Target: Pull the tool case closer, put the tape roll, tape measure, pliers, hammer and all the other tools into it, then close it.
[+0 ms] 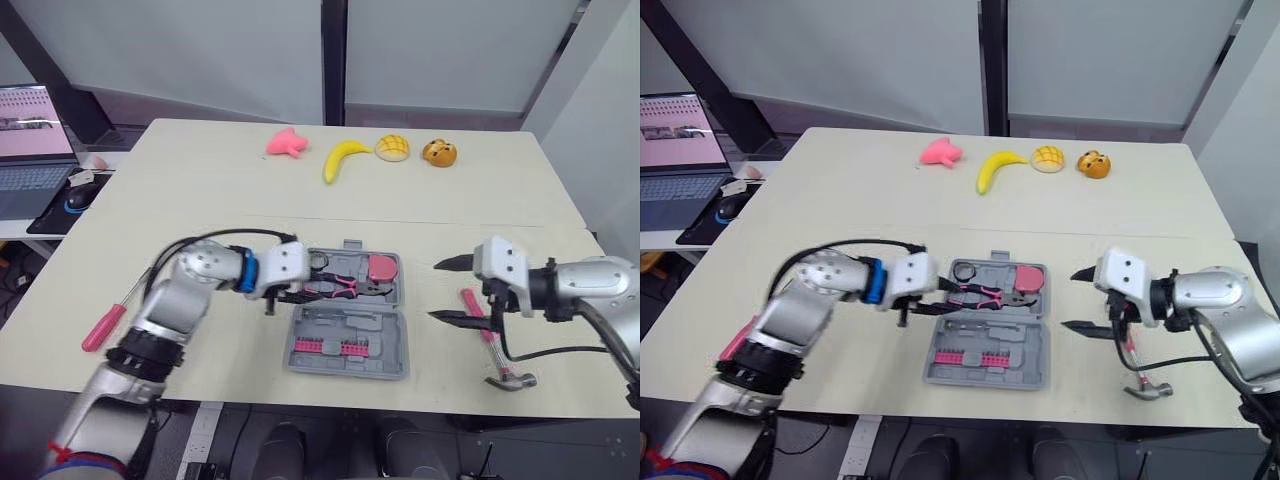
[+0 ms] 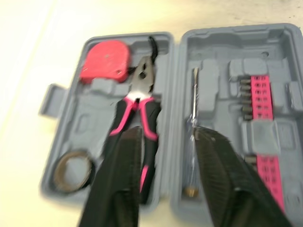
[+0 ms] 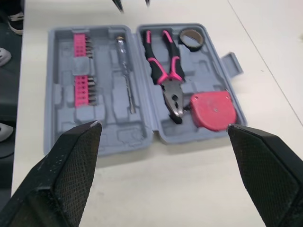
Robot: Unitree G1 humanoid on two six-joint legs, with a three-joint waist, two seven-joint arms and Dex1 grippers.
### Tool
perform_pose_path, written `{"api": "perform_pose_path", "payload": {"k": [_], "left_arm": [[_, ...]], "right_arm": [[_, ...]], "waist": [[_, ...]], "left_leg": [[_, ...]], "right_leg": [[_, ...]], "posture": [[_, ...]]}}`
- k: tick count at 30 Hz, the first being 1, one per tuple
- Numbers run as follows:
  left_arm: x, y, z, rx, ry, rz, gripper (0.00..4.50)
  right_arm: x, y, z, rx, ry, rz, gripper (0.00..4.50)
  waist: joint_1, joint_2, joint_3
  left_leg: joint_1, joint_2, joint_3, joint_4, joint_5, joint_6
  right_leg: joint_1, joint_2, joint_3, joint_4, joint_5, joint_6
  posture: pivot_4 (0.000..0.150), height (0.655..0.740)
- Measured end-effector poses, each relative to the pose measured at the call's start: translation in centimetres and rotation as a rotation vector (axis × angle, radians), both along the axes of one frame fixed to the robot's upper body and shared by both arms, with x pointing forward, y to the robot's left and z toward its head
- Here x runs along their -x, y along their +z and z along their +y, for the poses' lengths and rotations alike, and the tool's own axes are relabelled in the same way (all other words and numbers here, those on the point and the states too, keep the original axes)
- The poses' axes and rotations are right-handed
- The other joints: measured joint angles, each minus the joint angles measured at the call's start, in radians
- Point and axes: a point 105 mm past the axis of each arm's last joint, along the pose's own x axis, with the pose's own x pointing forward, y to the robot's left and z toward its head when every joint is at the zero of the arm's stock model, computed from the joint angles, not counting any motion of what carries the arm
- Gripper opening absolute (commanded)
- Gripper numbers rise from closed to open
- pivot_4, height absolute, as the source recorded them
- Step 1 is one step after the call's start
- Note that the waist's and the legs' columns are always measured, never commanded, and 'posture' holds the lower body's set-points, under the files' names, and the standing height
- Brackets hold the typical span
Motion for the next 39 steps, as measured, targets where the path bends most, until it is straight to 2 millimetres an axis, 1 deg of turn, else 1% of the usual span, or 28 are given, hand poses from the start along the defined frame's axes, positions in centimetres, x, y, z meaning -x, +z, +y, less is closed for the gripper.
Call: {"api": "perform_pose_path", "payload": {"k": [2, 6, 7, 8, 9, 11, 14, 17, 21, 22, 24, 27, 28, 30, 39], "left_arm": [[0.0, 1.3, 1.7, 0.04, 0.042, -0.001, 3.34], [0.9, 2.4, 5.0, 0.092, 0.102, 0.029, 4.49], [1.2, 2.6, 5.9, 0.107, 0.119, 0.041, 4.49], [1.6, 2.6, 7.6, 0.116, 0.162, 0.07, 4.49], [1.9, 2.5, 10.0, 0.119, 0.24, 0.105, 4.49], [2.4, 2.6, 13.3, 0.129, 0.353, 0.14, 4.49], [3.2, 3.1, 17.1, 0.144, 0.478, 0.173, 4.49], [4.3, 2.5, 21.7, 0.178, 0.644, 0.233, 4.49], [5.1, 2.1, 26.1, 0.215, 0.835, 0.23, 4.49], [5.3, 2.1, 26.9, 0.224, 0.871, 0.221, 4.49], [6.1, 2.1, 29.2, 0.229, 0.983, 0.198, 4.49], [7.2, 1.7, 30.9, 0.226, 1.07, 0.204, 4.49], [7.4, 1.7, 31.1, 0.225, 1.079, 0.206, 4.49], [7.5, 1.5, 31.4, 0.235, 1.095, 0.211, 4.49], [7.7, 1.4, 31.6, 0.231, 1.098, 0.194, 4.49]], "right_arm": [[-0.2, 0.5, -0.7, -0.004, -0.011, -0.008, 4.5], [-0.4, 1.4, -1.8, -0.019, -0.027, -0.019, 4.5], [-0.4, 1.6, -2.0, -0.025, -0.029, -0.023, 4.5], [-0.2, 1.7, -2.5, -0.034, -0.039, -0.021, 4.5], [-0.1, 1.6, -3.4, -0.036, -0.068, -0.011, 4.5], [0.2, 1.5, -4.5, -0.059, -0.1, 0.014, 4.5], [0.8, 1.1, -5.9, -0.083, -0.145, 0.051, 4.5], [1.1, 0.7, -8.2, -0.099, -0.228, 0.09, 4.5], [1.3, 0.4, -11.3, -0.125, -0.339, 0.118, 4.5], [1.3, 0.3, -11.9, -0.127, -0.358, 0.124, 4.5], [1.7, -0.6, -13.1, -0.122, -0.394, 0.15, 4.5], [2.0, -1.4, -13.9, -0.127, -0.421, 0.179, 4.5], [2.0, -1.4, -13.9, -0.127, -0.422, 0.178, 4.5], [2.0, -1.4, -14.0, -0.127, -0.421, 0.172, 4.5], [1.8, -1.2, -13.7, -0.121, -0.427, 0.157, 4.5]], "waist": [[0.001, 0.0, 0.0], [0.0, 0.0, 0.0], [0.0, 0.0, 0.0], [-0.002, 0.0, 0.0], [-0.004, 0.001, 0.001], [-0.005, 0.001, 0.001], [-0.006, 0.001, 0.001], [-0.006, 0.001, 0.001], [-0.006, 0.001, 0.001], [-0.006, 0.001, 0.001], [-0.008, 0.001, 0.001], [-0.017, 0.002, 0.001], [-0.018, 0.002, 0.001], [-0.019, 0.002, 0.001], [-0.021, 0.002, 0.001]], "left_leg": [[0.0, 0.0, 0.0, 0.0, 0.0, 0.0], [0.0, 0.0, 0.0, 0.0, 0.0, 0.0], [0.0, 0.0, 0.0, 0.0, 0.0, 0.0], [0.0, 0.001, 0.001, -0.001, 0.0, 0.0], [0.0, 0.001, 0.0, -0.001, 0.0, 0.0], [0.0, 0.001, 0.0, -0.001, 0.0, 0.0], [0.0, 0.001, 0.001, -0.001, 0.0, 0.0], [0.0, 0.001, 0.001, -0.001, 0.0, 0.0], [0.0, 0.001, 0.001, -0.001, 0.0, 0.0], [0.0, 0.001, 0.001, -0.001, 0.0, 0.0], [0.0, 0.001, 0.001, -0.001, 0.0, 0.0], [0.0, 0.001, 0.002, -0.001, 0.0, 0.0], [0.0, 0.001, 0.002, -0.001, 0.0, 0.0], [0.001, 0.001, 0.002, -0.001, 0.0, 0.0], [0.0, 0.001, 0.002, -0.002, 0.0, 0.0]], "right_leg": [[0.0, 0.0, 0.0, 0.0, 0.0, 0.0], [0.0, 0.0, 0.0, 0.0, 0.0, 0.0], [-0.001, 0.0, 0.0, 0.0, 0.0, 0.0], [-0.001, 0.0, 0.0, 0.0, 0.0, 0.0], [-0.001, 0.0, 0.0, 0.0, 0.0, 0.0], [-0.001, 0.0, 0.0, 0.0, 0.0, -0.001], [-0.001, 0.0, 0.0, 0.0, -0.001, 0.0], [-0.001, 0.0, 0.0, 0.0, -0.001, 0.0], [-0.002, 0.0, 0.0, 0.0, -0.001, 0.0], [-0.001, 0.0, 0.0, 0.0, -0.001, 0.0], [-0.001, 0.0, 0.0, 0.0, -0.001, 0.0], [-0.002, 0.0, 0.0, 0.0, -0.002, 0.001], [-0.001, 0.0, 0.0, 0.001, -0.002, 0.002], [-0.001, 0.0, 0.0, 0.001, -0.003, 0.004], [-0.001, 0.0, 0.0, 0.001, -0.003, 0.004]], "posture": [[0.15, 0.74], [0.15, 0.74], [0.15, 0.74], [0.15, 0.74], [0.15, 0.74], [0.15, 0.74], [0.15, 0.74], [0.15, 0.74], [0.15, 0.74], [0.15, 0.74], [0.15, 0.74], [0.15, 0.74], [0.15, 0.74], [0.15, 0.74], [0.15, 0.74]]}}
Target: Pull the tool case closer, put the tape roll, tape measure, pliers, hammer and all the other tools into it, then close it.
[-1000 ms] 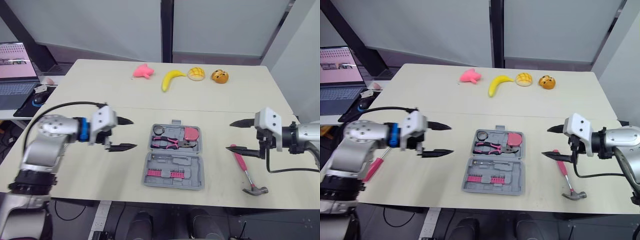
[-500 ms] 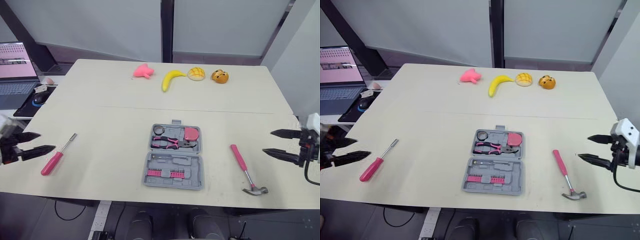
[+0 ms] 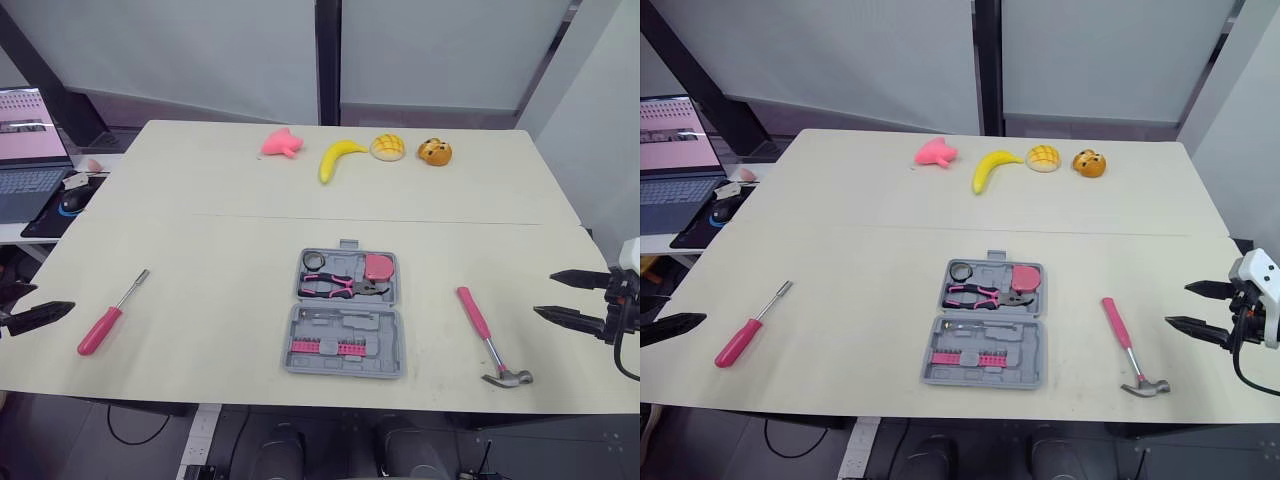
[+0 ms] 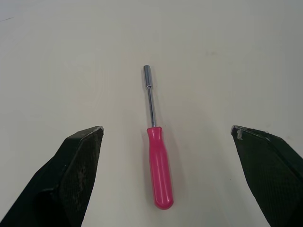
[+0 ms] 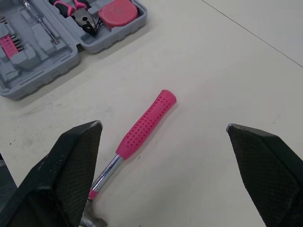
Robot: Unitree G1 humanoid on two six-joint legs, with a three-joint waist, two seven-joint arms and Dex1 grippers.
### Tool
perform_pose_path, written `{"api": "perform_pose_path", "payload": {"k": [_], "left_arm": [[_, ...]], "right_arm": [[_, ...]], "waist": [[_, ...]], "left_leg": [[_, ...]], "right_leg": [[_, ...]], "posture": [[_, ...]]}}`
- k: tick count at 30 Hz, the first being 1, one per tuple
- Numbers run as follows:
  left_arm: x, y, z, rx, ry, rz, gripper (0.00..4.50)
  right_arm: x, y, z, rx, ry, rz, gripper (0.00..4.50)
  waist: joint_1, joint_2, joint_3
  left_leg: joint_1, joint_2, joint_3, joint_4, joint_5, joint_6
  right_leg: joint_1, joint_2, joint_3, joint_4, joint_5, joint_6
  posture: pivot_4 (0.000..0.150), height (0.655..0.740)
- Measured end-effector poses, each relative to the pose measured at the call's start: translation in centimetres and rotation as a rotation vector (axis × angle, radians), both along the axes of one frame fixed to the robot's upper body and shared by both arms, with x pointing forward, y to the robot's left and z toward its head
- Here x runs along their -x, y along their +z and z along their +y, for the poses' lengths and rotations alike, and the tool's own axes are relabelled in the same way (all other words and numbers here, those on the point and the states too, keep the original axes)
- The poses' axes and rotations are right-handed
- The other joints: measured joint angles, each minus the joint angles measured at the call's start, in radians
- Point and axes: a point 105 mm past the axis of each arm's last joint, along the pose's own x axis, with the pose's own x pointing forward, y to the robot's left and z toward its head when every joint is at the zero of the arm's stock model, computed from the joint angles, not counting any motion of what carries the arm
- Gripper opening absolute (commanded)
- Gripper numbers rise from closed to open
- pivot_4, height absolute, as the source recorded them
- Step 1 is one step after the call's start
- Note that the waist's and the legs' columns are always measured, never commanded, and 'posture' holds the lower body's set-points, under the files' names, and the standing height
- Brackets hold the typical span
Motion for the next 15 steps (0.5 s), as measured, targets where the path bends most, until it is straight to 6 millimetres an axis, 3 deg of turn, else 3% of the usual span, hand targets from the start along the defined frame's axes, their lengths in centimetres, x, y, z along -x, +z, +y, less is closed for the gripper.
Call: {"api": "perform_pose_path", "payload": {"k": [10, 14, 15], "left_arm": [[0.1, 0.3, -0.1, 0.006, -0.01, -0.051, 4.49], [-1.4, 0.3, -3.7, 0.034, -0.201, -0.093, 4.49], [-1.8, -0.1, -5.6, 0.045, -0.279, -0.093, 4.49]], "right_arm": [[-0.4, -0.1, -0.3, 0.0, -0.058, -0.011, 4.5], [0.4, -0.7, 0.2, 0.0, -0.053, 0.003, 4.5], [0.7, -0.9, 0.3, 0.001, -0.054, 0.012, 4.5]], "waist": [[0.001, 0.0, 0.0], [0.007, 0.001, 0.0], [0.007, 0.001, 0.0]], "left_leg": [[0.0, 0.0, 0.0, 0.0, 0.0, 0.0], [0.0, 0.0, 0.0, 0.0, 0.0, 0.0], [-0.001, 0.0, 0.0, 0.0, 0.0, 0.0]], "right_leg": [[0.0, 0.0, 0.0, 0.0, 0.0, 0.0], [0.0, -0.001, 0.0, 0.0, 0.003, -0.005], [0.0, -0.001, 0.001, 0.0, 0.003, -0.005]], "posture": [[0.15, 0.74], [0.15, 0.74], [0.15, 0.74]]}}
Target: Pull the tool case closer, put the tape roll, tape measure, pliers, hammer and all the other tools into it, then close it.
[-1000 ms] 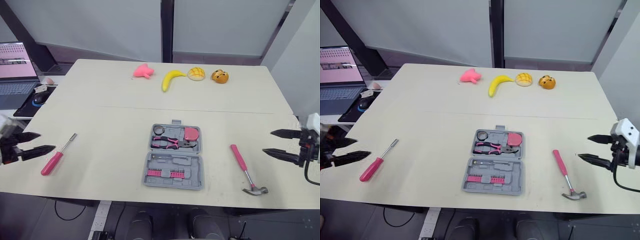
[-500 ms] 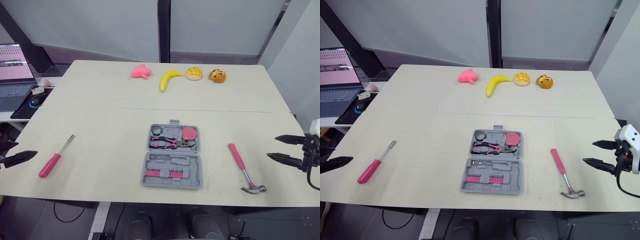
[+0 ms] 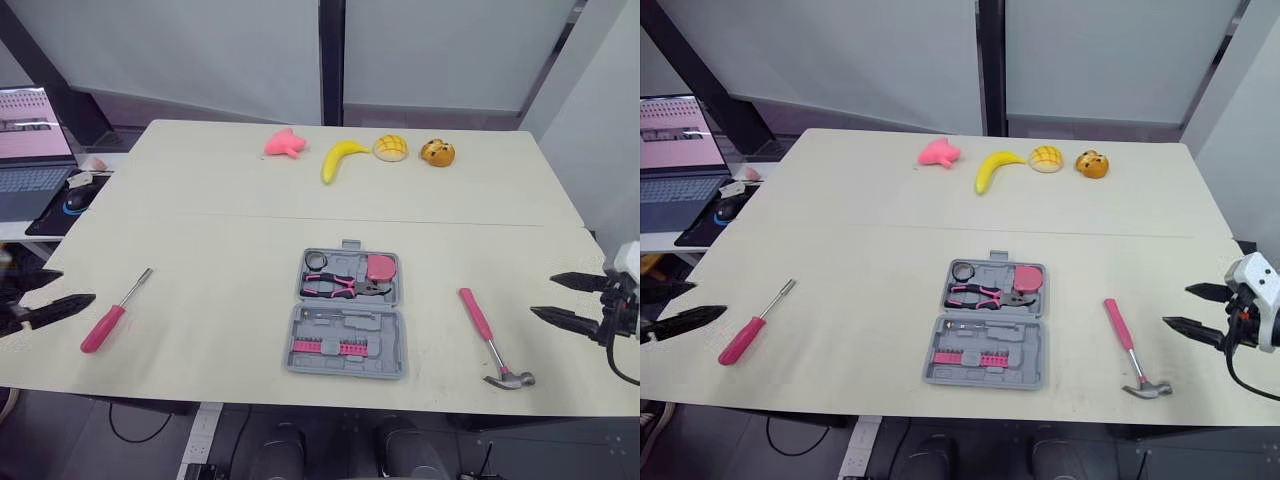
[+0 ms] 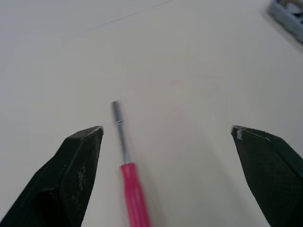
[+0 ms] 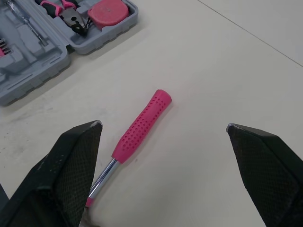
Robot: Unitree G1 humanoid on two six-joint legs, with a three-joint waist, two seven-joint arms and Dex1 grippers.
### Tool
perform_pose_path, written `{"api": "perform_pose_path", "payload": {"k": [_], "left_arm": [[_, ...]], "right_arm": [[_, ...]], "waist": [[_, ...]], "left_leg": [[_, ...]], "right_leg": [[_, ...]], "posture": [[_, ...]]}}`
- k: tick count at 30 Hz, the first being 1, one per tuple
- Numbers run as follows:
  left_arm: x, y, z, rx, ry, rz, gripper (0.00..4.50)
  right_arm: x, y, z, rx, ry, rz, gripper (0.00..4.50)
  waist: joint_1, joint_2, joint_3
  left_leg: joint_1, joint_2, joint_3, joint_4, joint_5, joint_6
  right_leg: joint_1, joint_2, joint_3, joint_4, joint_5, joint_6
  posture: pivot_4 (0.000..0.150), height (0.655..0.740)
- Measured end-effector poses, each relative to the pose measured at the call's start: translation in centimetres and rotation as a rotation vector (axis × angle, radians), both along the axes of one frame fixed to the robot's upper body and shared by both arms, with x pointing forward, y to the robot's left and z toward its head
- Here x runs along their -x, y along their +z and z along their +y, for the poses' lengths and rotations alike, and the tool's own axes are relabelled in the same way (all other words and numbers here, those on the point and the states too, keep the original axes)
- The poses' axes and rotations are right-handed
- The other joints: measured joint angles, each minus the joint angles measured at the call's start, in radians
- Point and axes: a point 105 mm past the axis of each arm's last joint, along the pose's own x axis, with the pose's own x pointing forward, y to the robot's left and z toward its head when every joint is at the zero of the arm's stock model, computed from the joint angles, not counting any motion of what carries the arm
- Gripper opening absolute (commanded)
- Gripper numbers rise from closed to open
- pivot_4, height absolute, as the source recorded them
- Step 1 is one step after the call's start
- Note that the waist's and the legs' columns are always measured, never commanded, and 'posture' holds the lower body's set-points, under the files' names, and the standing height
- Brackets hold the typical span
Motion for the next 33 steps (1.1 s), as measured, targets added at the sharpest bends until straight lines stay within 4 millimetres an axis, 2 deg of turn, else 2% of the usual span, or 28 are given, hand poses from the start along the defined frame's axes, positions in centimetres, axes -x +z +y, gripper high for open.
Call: {"api": "perform_pose_path", "payload": {"k": [4, 8, 10, 14, 16, 19, 24, 28, 33], "left_arm": [[-0.9, -0.3, -6.1, 0.039, -0.195, -0.03, 4.49], [-1.2, 1.2, -12.1, 0.02, -0.375, -0.089, 4.49], [-1.0, 1.4, -15.0, 0.018, -0.478, -0.1, 4.49], [0.3, 0.9, -22.3, 0.043, -0.744, -0.135, 4.49], [1.1, 1.0, -25.0, 0.042, -0.854, -0.167, 4.49], [1.9, 1.3, -27.2, 0.028, -0.942, -0.214, 4.49], [3.0, 1.6, -29.8, 0.04, -1.042, -0.262, 4.49], [3.4, 1.7, -30.7, 0.051, -1.056, -0.278, 4.49], [3.7, 1.4, -30.9, 0.059, -1.046, -0.264, 4.49]], "right_arm": [[0.7, 0.1, 0.4, -0.01, -0.001, 0.009, 4.5], [2.0, -0.4, 0.7, 0.007, -0.001, 0.046, 4.5], [2.6, -0.7, 0.8, 0.013, -0.002, 0.072, 4.5], [4.4, -1.4, 1.7, 0.044, 0.026, 0.129, 4.5], [5.2, -1.9, 2.3, 0.05, 0.047, 0.16, 4.5], [6.0, -2.3, 2.7, 0.051, 0.045, 0.191, 4.5], [6.1, -2.7, 3.1, 0.057, 0.002, 0.181, 4.5], [5.2, -4.8, 3.4, 0.056, -0.103, 0.18, 4.5], [4.2, -6.8, 3.7, 0.089, -0.181, 0.172, 4.5]], "waist": [[0.0, -0.001, 0.0], [0.0, -0.001, 0.0], [0.001, -0.001, 0.0], [0.006, -0.001, 0.0], [0.005, -0.001, 0.0], [0.002, -0.001, 0.0], [0.005, -0.001, 0.0], [0.002, -0.002, 0.0], [0.005, -0.001, -0.001]], "left_leg": [[0.0, 0.0, 0.0, 0.001, 0.0, 0.0], [0.0, 0.0, 0.0, 0.0, 0.0, 0.0], [0.001, 0.0, 0.0, 0.0, 0.0, 0.0], [0.0, -0.001, 0.001, 0.001, 0.0, 0.0], [0.001, 0.0, 0.001, 0.001, 0.0, 0.0], [0.002, 0.0, 0.001, 0.001, 0.0, 0.0], [0.003, 0.0, 0.001, 0.001, 0.0, 0.0], [0.003, 0.0, 0.001, 0.001, 0.0, 0.0], [0.003, -0.001, 0.001, 0.001, 0.0, 0.0]], "right_leg": [[0.0, 0.0, 0.0, 0.0, 0.0, 0.0], [0.001, 0.0, 0.001, 0.0, 0.0, 0.0], [0.001, 0.0, 0.002, -0.001, 0.0, 0.0], [0.001, 0.0, 0.002, -0.001, 0.0, 0.002], [0.001, 0.001, 0.002, -0.001, 0.0, 0.002], [0.002, 0.001, 0.003, -0.001, -0.001, 0.003], [0.003, 0.001, 0.003, -0.001, -0.003, 0.006], [0.003, 0.001, 0.003, -0.001, -0.003, 0.006], [0.003, 0.001, 0.003, -0.001, -0.003, 0.006]], "posture": [[0.15, 0.74], [0.15, 0.74], [0.15, 0.74], [0.15, 0.74], [0.15, 0.74], [0.15, 0.74], [0.15, 0.74], [0.15, 0.74], [0.15, 0.74]]}}
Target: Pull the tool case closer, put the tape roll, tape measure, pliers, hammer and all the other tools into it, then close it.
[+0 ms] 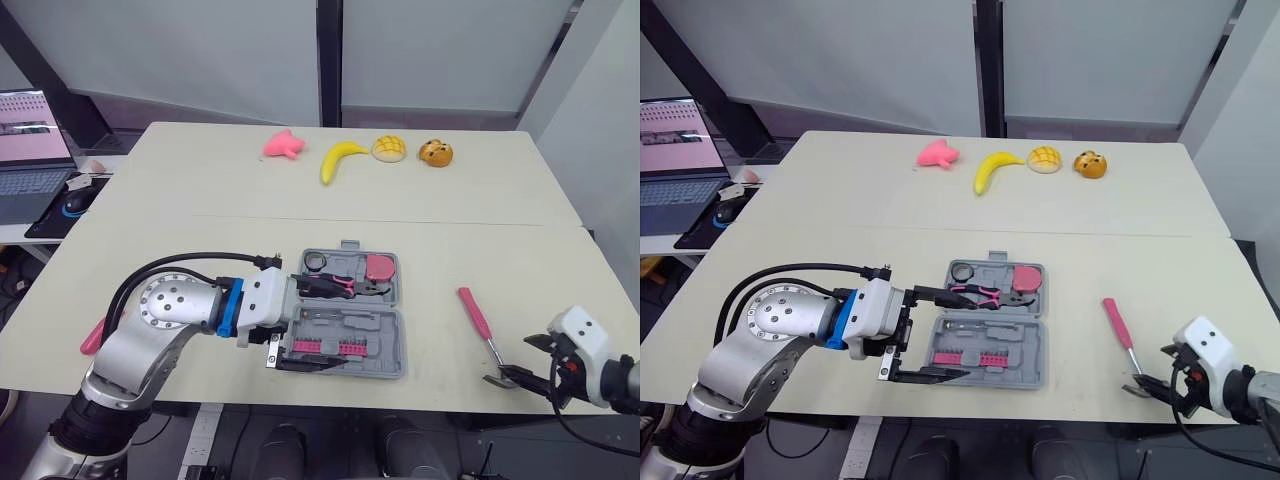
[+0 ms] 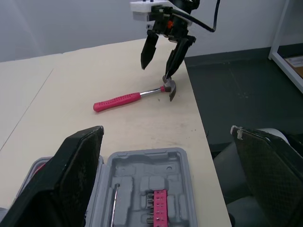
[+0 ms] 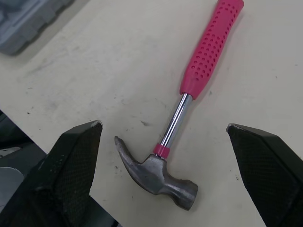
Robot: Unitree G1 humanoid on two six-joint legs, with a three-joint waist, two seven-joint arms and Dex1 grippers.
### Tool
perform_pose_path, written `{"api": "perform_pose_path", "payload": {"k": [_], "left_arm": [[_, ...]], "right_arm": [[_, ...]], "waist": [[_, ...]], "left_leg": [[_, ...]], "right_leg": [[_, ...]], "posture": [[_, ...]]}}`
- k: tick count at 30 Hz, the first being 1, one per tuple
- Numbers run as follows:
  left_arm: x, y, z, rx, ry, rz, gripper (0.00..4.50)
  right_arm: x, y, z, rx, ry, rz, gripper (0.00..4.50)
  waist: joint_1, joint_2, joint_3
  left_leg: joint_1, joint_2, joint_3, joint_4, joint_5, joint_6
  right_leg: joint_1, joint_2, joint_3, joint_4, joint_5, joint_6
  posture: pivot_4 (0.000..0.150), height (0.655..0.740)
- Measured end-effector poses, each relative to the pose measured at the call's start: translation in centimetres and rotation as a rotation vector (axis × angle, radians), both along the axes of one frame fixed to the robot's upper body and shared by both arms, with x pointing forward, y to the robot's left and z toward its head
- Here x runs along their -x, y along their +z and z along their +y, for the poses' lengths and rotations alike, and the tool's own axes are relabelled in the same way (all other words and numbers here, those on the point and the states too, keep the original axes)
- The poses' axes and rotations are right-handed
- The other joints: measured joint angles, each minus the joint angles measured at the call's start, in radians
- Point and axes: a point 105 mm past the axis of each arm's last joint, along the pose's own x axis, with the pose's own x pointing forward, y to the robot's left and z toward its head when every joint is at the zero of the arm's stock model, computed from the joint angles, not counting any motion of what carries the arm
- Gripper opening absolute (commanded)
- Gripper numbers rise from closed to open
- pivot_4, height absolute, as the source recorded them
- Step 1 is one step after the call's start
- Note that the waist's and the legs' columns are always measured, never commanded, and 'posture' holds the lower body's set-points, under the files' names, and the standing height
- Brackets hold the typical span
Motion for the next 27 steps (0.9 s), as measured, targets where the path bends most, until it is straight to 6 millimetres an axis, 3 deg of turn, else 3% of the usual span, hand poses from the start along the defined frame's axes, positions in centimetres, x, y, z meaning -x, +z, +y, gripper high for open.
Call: {"api": "perform_pose_path", "payload": {"k": [6, 17, 20, 24, 27], "left_arm": [[0.3, -0.2, -0.4, -0.006, -0.006, -0.003, 4.49], [0.1, -0.2, -0.4, -0.006, 0.009, -0.009, 4.49], [0.1, -0.1, -0.4, -0.006, 0.008, -0.009, 4.5], [0.1, -0.1, -0.5, -0.008, 0.005, -0.012, 4.5], [0.1, 0.0, -0.5, -0.011, 0.005, -0.019, 4.5]], "right_arm": [[-1.8, -1.6, -0.4, 0.013, -0.109, -0.031, 4.5], [-1.6, -4.3, -0.4, 0.028, -0.123, -0.017, 4.5], [-1.6, -4.4, -0.5, 0.045, -0.115, -0.032, 3.86], [-1.5, -4.7, -0.6, 0.041, -0.12, -0.036, 2.5], [-1.2, -4.8, -0.4, 0.041, -0.112, -0.04, 1.91]], "waist": [[0.003, 0.0, 0.0], [0.004, 0.0, 0.0], [0.004, 0.0, 0.0], [0.004, 0.0, 0.0], [0.005, -0.001, 0.0]], "left_leg": [[0.0, 0.0, 0.0, 0.0, 0.0, 0.0], [0.0, 0.0, 0.0, 0.0, 0.0, 0.0], [0.0, 0.0, 0.0, 0.0, 0.0, 0.0], [0.001, 0.0, 0.0, 0.0, 0.0, 0.0], [0.001, 0.0, 0.0, 0.0, 0.0, 0.0]], "right_leg": [[0.0, 0.0, 0.0, 0.0, 0.0, 0.0], [0.0, 0.0, 0.0, 0.0, 0.0, 0.0], [0.0, 0.0, 0.0, 0.0, 0.0, 0.0], [0.001, 0.0, 0.0, 0.0, 0.0, 0.0], [0.001, 0.0, 0.0, 0.0, 0.0, 0.0]], "posture": [[0.15, 0.74], [0.15, 0.74], [0.15, 0.74], [0.15, 0.74], [0.15, 0.74]]}}
